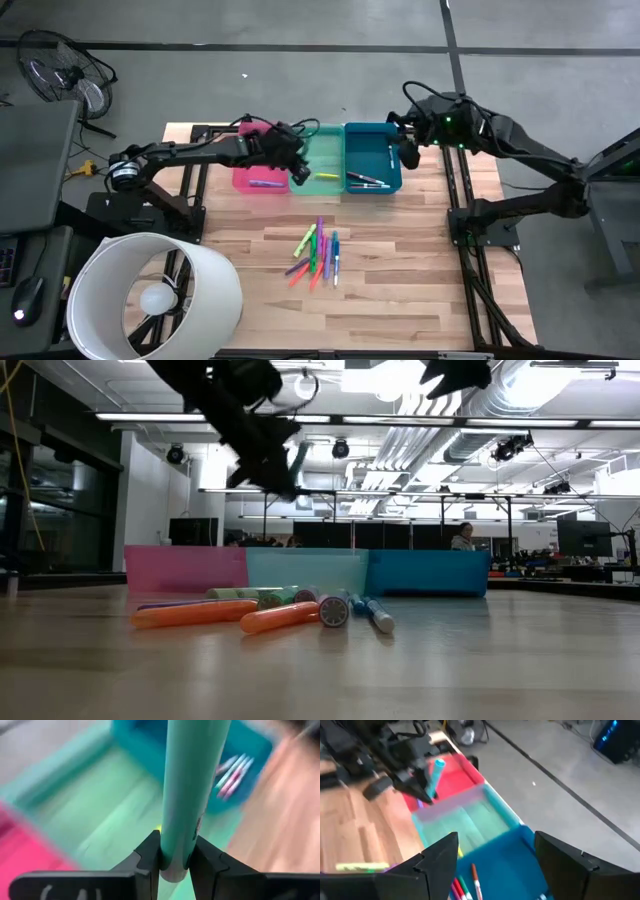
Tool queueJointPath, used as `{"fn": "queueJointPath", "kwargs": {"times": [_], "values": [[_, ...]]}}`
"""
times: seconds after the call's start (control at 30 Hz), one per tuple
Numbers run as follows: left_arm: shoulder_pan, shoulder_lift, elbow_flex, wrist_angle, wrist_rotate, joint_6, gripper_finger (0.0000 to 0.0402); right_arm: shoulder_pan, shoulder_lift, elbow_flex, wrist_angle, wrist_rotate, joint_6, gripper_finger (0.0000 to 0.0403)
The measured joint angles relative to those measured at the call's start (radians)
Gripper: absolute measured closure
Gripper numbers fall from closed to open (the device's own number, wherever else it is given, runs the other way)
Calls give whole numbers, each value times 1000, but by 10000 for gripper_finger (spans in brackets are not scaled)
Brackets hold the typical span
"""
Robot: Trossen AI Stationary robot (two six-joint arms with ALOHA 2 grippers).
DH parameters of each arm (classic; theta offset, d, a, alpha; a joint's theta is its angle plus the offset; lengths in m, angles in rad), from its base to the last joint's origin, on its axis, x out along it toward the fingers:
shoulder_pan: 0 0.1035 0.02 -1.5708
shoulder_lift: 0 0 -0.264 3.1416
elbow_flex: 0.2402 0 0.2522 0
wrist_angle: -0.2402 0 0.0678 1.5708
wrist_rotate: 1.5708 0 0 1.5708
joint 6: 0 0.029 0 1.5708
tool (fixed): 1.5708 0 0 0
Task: Pick & Place Markers
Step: Put the light blue marker into the red bin
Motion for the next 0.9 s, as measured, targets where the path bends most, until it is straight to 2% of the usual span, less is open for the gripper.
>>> {"fn": "queueJointPath", "kwargs": {"times": [0.33, 0.5, 0.73, 0.9], "values": [[18, 0, 0, -378, -200, 103, 331, -13, 0, 0, -53, 18, -22, 153], [17, 19, 0, -531, -275, 243, 331, -13, 0, 0, -53, 19, -28, 153], [41, 100, -1, -639, -267, 440, 331, -13, 0, 0, -53, 40, -15, 153], [63, 157, 0, -649, -238, 537, 331, -12, 0, 0, -55, 53, 11, 153]]}}
